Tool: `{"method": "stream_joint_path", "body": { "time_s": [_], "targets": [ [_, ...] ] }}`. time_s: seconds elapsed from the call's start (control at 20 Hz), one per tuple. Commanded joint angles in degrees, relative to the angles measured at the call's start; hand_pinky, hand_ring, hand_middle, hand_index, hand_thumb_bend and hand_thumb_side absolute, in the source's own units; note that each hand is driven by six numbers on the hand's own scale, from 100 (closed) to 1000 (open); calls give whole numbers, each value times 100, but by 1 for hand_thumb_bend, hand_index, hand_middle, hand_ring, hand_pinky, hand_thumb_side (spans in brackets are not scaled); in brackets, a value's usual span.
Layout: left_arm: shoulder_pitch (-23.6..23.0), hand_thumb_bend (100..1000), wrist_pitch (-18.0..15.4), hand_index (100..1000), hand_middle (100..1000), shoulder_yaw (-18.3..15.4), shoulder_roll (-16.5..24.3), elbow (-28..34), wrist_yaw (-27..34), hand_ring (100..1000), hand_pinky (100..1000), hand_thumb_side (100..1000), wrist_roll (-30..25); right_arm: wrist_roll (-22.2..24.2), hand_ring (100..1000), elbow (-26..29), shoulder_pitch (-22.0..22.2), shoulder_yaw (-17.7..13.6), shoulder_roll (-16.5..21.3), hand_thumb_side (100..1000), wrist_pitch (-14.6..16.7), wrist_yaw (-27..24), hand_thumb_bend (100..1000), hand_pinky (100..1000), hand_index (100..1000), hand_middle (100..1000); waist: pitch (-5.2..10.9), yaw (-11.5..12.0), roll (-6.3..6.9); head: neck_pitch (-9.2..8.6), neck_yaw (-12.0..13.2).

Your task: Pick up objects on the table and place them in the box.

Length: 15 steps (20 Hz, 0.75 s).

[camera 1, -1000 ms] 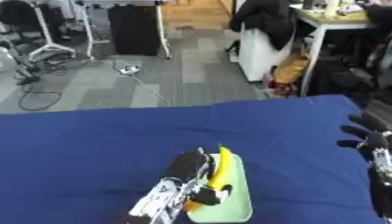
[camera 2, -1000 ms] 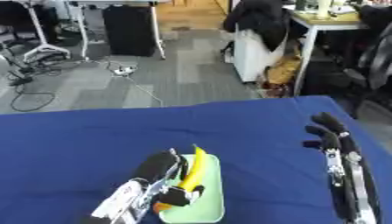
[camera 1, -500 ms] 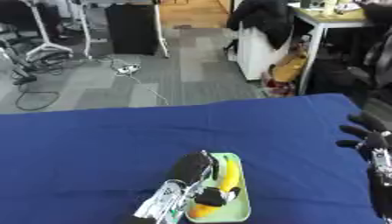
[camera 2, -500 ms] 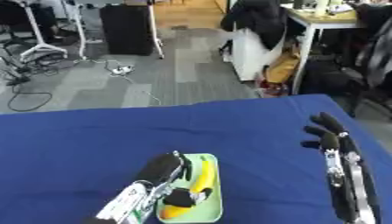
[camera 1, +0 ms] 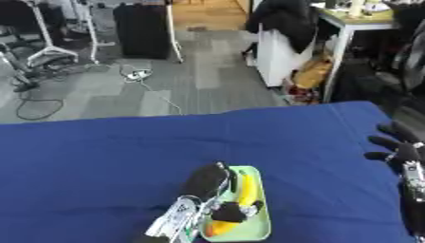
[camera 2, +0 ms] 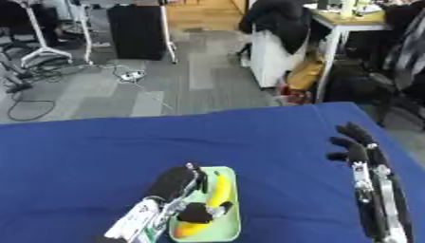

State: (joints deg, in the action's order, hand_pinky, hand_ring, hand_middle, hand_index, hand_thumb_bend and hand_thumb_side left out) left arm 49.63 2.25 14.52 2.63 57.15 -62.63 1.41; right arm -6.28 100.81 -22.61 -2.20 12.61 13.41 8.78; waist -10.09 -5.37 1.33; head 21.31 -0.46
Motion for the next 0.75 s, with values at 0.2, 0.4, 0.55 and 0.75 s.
{"method": "stream_joint_path", "body": {
  "time_s": [0.2,0.4,0.55,0.75],
  "targets": [
    [125,390,17,514,424,-60,3,110,-11,421,541,696,29,5,783,122,-81,-2,36,876,3,-4,100,652,925,818,112,10,-9,-70,28],
    [125,387,56,516,426,-101,72,310,160,423,548,693,47,-10,784,125,-78,-16,40,876,5,-4,100,653,926,818,150,10,-6,-67,13],
    [123,354,173,519,430,-189,229,744,439,431,559,622,113,-67,781,136,-67,-58,51,873,9,-4,100,658,924,817,192,25,-7,-72,-26],
    [52,376,386,522,438,-304,458,1465,814,438,569,676,139,-170,782,150,-54,-123,67,876,18,15,100,655,925,818,248,66,-9,-70,-59]
  ]
}}
